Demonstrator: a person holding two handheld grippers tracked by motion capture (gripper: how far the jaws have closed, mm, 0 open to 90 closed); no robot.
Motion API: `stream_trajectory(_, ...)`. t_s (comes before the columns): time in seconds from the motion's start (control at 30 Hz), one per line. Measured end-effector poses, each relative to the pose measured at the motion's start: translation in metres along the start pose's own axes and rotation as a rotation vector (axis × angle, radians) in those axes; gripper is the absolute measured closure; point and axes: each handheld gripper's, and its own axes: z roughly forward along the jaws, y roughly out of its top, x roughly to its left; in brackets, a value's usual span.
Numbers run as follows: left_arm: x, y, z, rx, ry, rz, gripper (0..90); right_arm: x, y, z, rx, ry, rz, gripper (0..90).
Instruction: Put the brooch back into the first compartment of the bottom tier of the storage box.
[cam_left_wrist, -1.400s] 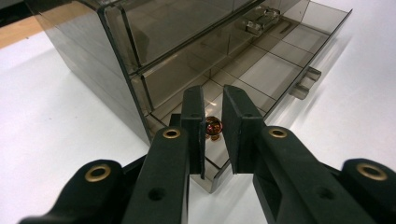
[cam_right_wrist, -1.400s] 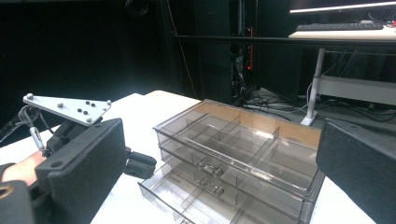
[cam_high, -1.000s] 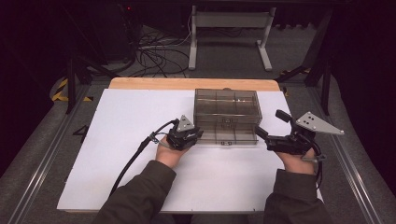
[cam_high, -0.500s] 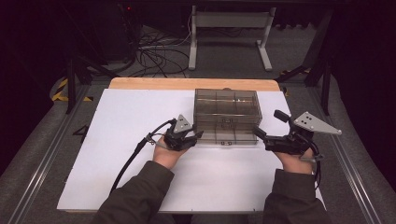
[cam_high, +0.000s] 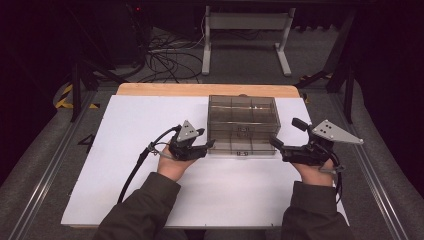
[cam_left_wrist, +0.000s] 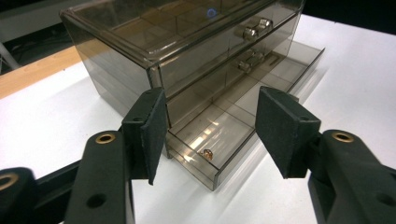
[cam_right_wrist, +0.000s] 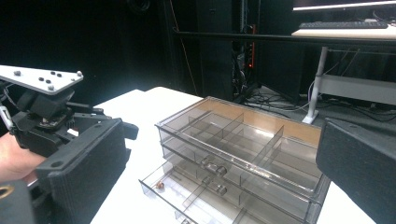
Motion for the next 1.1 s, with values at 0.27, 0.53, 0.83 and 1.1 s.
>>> stream_trajectory(0.27,0.0,0.005,-0.011,-0.046,-0.011,0.012,38.6,0.0,0.0,0.001,0.005,0.0,-0.002,2.4)
stream_trajectory(0.53,0.006,0.007,-0.021,-0.053,-0.003,0.005,33.4,0.001,-0.001,0.002,0.009,0.001,-0.006,2.4)
stream_trajectory(0.83,0.008,0.009,-0.033,-0.063,0.007,0.014,29.2,0.001,-0.001,0.003,0.014,-0.002,-0.001,2.4)
stream_trajectory(1.1,0.01,0.01,-0.043,-0.082,0.016,0.008,27.0,0.001,-0.001,0.002,0.013,-0.002,-0.003,2.4)
